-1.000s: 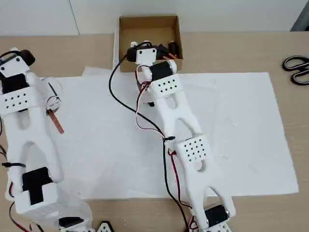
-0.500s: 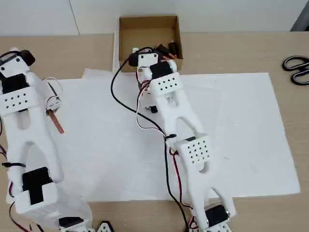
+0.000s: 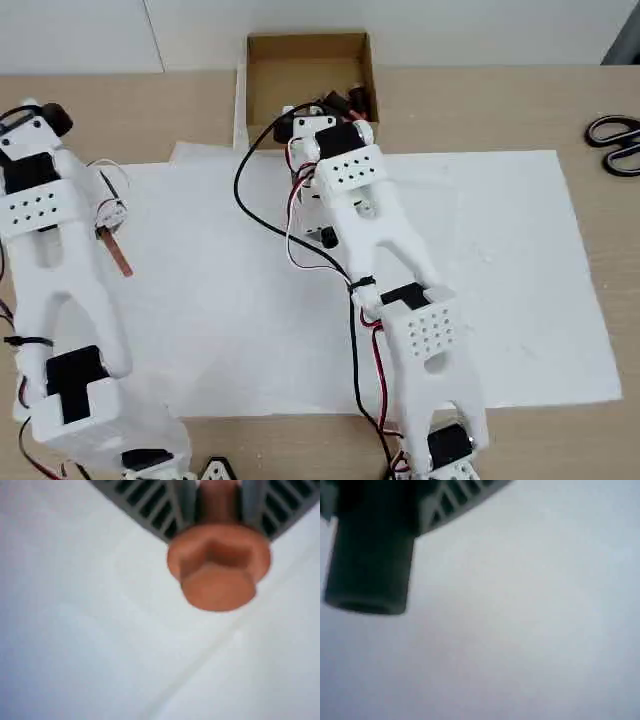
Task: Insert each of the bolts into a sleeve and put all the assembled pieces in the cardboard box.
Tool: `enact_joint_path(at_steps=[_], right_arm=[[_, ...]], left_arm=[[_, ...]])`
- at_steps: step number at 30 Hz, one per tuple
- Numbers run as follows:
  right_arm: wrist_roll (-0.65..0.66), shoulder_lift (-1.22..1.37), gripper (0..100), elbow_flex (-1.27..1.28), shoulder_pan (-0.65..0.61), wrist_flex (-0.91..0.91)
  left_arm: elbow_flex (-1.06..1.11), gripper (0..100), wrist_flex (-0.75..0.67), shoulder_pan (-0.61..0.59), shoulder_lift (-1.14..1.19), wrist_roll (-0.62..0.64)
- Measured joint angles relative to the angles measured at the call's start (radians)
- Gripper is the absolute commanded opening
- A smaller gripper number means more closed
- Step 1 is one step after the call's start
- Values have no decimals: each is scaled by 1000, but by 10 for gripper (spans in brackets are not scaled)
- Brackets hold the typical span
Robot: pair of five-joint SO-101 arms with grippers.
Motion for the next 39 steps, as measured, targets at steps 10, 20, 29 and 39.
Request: enact_joint_path(at_steps=[10,20,29,39], right_arm=[[0,-2,142,9,0,-6],[0,-2,143,9,-2,-8],[0,-2,143,9,-57,-14],[-18,75,141,8,-64,-14]], left_arm=[[11,5,0,0,0,0],[63,5,-28,0,0,0],[63,5,-31,0,0,0],[63,5,-31,0,0,0]])
